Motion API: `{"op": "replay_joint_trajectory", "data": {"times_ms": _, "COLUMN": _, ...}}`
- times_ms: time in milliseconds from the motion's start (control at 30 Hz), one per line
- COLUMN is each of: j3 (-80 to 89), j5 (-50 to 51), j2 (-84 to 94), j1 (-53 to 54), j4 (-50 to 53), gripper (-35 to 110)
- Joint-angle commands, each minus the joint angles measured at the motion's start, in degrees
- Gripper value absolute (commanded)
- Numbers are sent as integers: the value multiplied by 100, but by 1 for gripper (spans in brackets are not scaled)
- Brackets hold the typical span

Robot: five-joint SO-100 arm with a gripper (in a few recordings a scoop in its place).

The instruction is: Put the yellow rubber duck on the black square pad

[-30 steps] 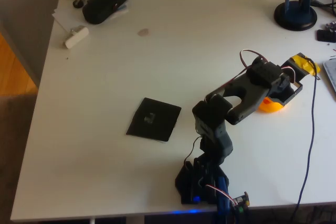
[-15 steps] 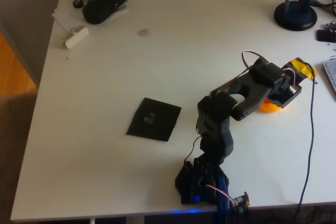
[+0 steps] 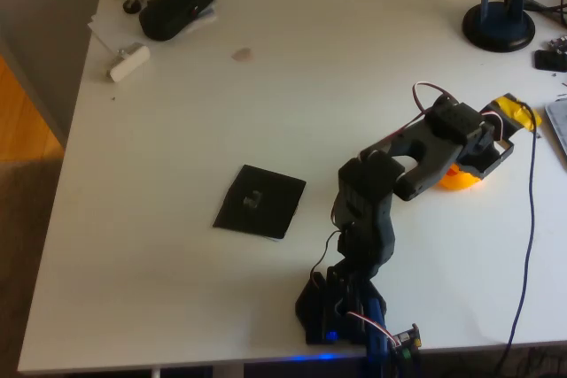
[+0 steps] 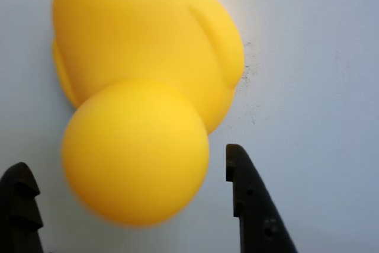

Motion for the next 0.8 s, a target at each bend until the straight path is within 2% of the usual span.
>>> {"op": "replay_joint_trajectory", "data": {"times_ms": 0, "j3": -211, "j5": -53, "j2": 70, "j1": 114, "j4": 18, "gripper": 37}}
{"op": "replay_joint_trajectory", "data": {"times_ms": 600, "j3": -211, "j5": -53, "j2": 53, "j1": 360, "j4": 18, "gripper": 37}}
{"op": "replay_joint_trajectory", "data": {"times_ms": 767, "j3": -211, "j5": -62, "j2": 53, "j1": 404, "j4": 18, "gripper": 28}}
